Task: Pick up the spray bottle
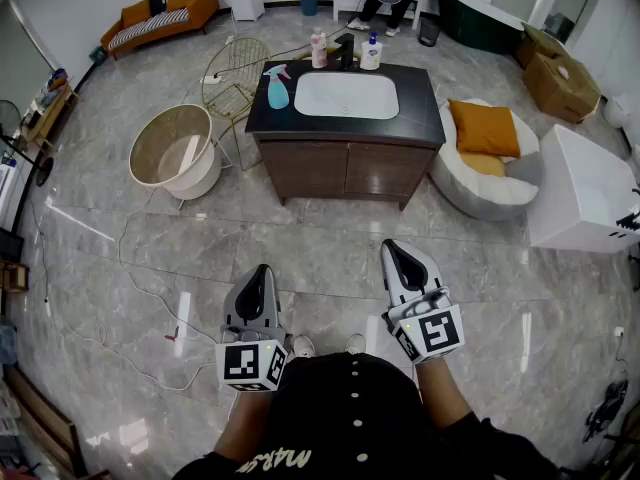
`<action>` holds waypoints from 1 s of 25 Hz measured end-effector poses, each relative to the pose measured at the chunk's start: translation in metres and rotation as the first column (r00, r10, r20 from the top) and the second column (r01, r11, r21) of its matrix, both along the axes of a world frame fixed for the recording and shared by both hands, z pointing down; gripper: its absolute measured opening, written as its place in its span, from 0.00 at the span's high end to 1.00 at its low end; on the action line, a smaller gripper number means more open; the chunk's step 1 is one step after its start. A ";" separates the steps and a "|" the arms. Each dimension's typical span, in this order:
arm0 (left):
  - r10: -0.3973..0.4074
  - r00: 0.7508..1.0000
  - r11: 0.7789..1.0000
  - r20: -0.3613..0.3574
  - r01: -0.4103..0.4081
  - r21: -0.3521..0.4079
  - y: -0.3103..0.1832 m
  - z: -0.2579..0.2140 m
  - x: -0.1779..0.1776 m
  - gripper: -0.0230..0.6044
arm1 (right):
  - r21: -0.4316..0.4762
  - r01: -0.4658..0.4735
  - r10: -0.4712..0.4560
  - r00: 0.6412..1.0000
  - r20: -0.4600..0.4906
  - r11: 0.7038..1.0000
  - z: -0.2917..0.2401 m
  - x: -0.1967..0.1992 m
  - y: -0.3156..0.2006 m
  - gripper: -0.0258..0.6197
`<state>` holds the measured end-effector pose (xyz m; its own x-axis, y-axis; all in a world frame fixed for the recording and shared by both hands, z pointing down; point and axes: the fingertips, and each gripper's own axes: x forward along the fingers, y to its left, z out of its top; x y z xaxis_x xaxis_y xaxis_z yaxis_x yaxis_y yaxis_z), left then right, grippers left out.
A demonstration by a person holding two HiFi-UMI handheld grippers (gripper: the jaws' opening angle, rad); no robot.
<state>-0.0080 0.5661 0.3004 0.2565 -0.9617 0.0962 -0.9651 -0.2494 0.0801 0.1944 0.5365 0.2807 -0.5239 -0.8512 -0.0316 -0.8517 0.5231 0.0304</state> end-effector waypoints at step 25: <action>-0.117 0.993 0.993 -0.004 0.117 -0.024 -0.002 0.016 0.023 0.94 | -0.051 0.128 -0.126 0.991 0.038 0.990 0.028 0.018 -0.024 0.97</action>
